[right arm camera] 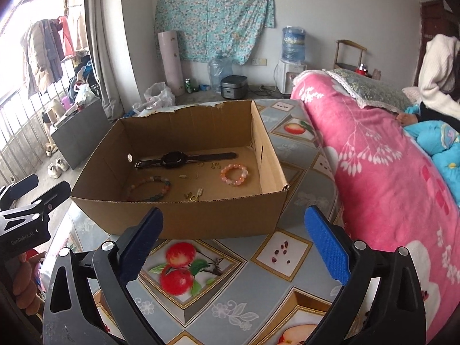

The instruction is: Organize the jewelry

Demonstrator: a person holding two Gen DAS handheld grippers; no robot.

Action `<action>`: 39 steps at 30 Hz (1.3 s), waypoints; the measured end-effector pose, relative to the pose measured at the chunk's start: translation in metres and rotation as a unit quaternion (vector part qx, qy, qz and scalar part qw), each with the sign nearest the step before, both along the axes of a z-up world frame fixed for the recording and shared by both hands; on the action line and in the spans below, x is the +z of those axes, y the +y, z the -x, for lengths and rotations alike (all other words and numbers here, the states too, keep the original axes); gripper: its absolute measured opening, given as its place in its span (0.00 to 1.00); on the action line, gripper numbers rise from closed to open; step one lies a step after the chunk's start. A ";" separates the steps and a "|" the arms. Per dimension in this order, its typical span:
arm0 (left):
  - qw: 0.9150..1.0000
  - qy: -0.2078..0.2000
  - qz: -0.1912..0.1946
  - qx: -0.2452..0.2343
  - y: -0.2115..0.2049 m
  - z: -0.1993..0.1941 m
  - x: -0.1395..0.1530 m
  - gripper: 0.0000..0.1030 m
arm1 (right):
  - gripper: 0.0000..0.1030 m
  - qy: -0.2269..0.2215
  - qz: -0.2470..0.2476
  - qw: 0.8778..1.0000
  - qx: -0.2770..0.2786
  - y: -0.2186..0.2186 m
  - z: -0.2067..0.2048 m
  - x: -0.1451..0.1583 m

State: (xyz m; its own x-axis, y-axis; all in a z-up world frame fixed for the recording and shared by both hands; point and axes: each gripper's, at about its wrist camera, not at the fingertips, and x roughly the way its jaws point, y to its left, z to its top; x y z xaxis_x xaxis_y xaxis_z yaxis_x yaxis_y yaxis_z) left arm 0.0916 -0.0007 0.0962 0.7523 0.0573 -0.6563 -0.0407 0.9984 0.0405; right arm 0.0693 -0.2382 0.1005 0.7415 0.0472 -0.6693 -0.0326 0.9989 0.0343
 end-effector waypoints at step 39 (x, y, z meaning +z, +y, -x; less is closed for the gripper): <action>0.994 0.085 0.049 0.038 -0.008 -0.017 -0.020 0.95 | 0.92 0.049 -0.024 0.999 -0.005 -0.001 -0.014 -0.020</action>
